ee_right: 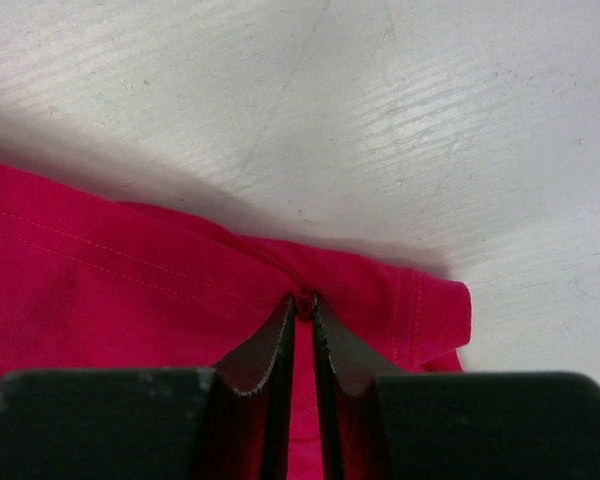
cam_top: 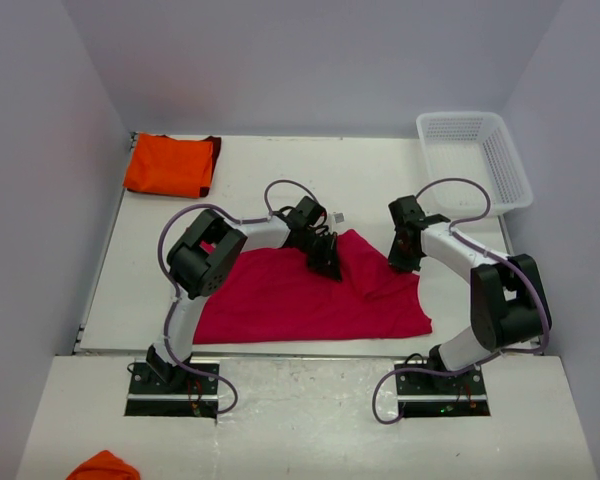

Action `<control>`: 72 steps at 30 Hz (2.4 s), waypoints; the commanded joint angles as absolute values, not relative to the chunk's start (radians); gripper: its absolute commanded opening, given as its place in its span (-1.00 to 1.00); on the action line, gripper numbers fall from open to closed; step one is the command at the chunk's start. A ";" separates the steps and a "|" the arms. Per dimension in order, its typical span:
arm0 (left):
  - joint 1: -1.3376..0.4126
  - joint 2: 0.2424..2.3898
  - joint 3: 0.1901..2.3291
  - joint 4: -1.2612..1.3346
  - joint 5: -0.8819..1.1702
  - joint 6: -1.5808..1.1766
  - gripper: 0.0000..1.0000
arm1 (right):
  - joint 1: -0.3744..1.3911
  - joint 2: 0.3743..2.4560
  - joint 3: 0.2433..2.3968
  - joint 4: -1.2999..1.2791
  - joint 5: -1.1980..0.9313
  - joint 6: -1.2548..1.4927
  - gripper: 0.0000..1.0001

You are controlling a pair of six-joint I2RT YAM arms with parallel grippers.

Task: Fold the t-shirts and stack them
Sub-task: Grap the side of the flattened tshirt furthest away from the robot with both arms

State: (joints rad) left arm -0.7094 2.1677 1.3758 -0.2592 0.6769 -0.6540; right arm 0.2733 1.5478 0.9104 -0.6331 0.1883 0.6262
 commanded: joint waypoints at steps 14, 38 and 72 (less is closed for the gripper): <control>-0.718 2.103 1.299 -0.333 0.497 -0.611 -1.00 | 0.265 1.511 1.074 -0.655 0.268 0.551 -1.00; -0.700 1.898 1.496 -0.669 0.149 -0.443 -1.00 | 0.249 1.710 1.537 -0.649 0.354 0.344 -1.00; -0.019 1.945 1.532 -0.821 -0.268 -0.406 -0.26 | 0.193 1.921 1.798 -0.698 0.144 0.215 -1.00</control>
